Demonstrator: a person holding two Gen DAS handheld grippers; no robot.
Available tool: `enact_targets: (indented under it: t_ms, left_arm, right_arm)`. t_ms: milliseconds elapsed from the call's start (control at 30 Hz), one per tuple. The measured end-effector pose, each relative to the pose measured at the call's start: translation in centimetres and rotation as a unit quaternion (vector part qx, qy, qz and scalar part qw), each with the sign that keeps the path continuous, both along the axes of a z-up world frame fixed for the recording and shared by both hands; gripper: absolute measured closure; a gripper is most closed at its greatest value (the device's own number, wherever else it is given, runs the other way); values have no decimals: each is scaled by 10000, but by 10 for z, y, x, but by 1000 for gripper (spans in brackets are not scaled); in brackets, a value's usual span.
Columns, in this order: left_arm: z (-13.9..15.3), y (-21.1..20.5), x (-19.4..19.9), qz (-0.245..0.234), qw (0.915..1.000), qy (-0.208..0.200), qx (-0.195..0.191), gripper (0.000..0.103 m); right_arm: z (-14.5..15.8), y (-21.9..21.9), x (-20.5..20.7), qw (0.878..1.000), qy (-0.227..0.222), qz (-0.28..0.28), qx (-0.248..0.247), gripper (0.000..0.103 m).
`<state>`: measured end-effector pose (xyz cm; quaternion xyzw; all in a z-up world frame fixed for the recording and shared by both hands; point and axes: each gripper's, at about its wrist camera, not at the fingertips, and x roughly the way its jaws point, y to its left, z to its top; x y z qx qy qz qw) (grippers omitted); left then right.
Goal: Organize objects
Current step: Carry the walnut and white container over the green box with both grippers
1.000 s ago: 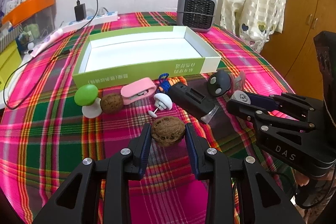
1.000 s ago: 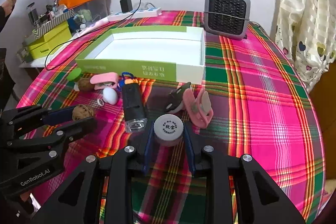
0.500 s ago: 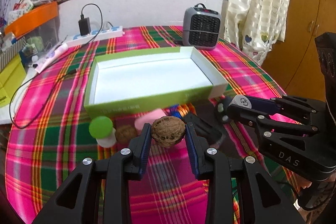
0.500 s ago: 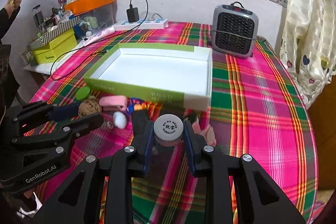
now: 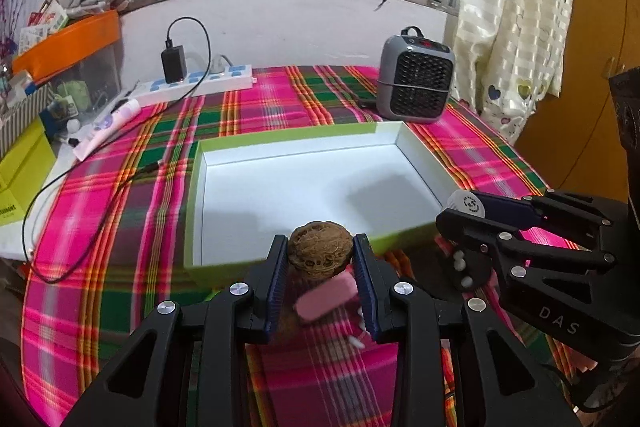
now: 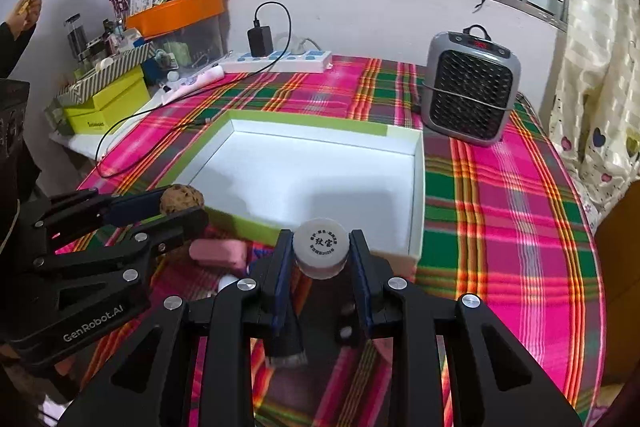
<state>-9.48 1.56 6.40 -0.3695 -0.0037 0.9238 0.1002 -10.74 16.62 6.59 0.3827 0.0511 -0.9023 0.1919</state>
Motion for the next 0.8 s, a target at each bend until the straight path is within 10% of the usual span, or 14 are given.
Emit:
enact_targets:
  t_ms: [800]
  left_arm:
    - [-6,-16,-90,75,9997,-176,-127,73]
  right_arm:
    - [-7,-19,-88,9991,-424,-9,-23,74]
